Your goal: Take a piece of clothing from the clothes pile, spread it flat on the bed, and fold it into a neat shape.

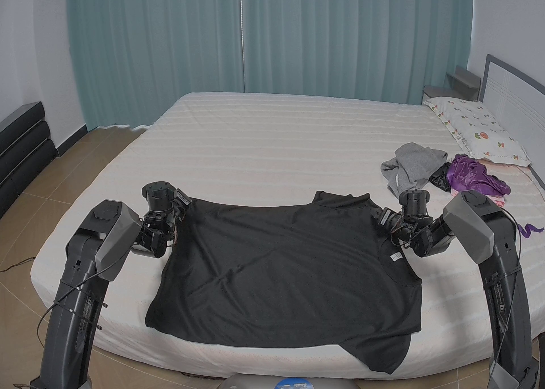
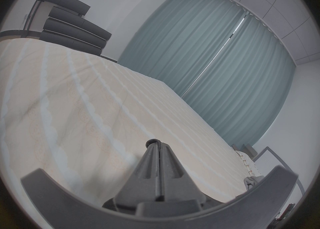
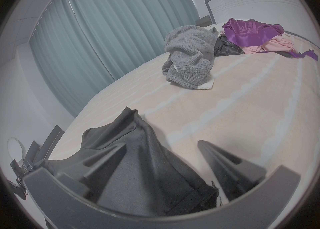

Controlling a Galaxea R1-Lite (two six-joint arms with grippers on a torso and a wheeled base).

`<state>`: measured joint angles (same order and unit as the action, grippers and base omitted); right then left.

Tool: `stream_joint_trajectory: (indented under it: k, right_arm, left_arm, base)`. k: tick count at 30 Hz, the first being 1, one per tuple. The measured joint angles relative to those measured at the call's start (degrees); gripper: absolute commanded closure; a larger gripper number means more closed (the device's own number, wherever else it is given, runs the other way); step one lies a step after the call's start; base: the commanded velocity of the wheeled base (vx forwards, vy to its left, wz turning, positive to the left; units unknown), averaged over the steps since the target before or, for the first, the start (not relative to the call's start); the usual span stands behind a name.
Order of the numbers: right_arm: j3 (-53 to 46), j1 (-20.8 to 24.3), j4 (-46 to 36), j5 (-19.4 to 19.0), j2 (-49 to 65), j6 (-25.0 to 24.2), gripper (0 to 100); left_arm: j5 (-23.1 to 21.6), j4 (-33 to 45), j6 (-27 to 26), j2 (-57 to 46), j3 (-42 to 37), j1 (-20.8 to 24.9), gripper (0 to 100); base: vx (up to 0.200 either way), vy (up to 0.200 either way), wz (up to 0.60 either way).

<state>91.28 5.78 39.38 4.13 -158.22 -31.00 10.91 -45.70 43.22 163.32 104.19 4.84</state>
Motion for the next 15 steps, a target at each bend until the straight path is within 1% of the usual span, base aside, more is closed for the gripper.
stream_joint_trajectory:
  k: [6, 12, 15]
  right_arm:
    - [1.7, 0.0, 0.4, 0.2, -1.7, -0.4, 100]
    - [3.3, -0.3, 2.3, 2.5, -2.5, -0.6, 100]
    - [3.6, -0.6, 4.0, 3.0, -2.6, -0.6, 100]
  left_arm:
    - [-0.1, 0.1, 0.0, 0.0, 0.0, 0.1, 100]
    - [0.0, 0.0, -0.1, 0.0, 0.2, 0.3, 100]
    - [0.2, -0.1, -0.1, 0.0, 0.7, 0.3, 100]
  base:
    - [0.0, 0.0, 0.0]
    - [0.0, 0.0, 0.0]
    - [0.0, 0.0, 0.0]
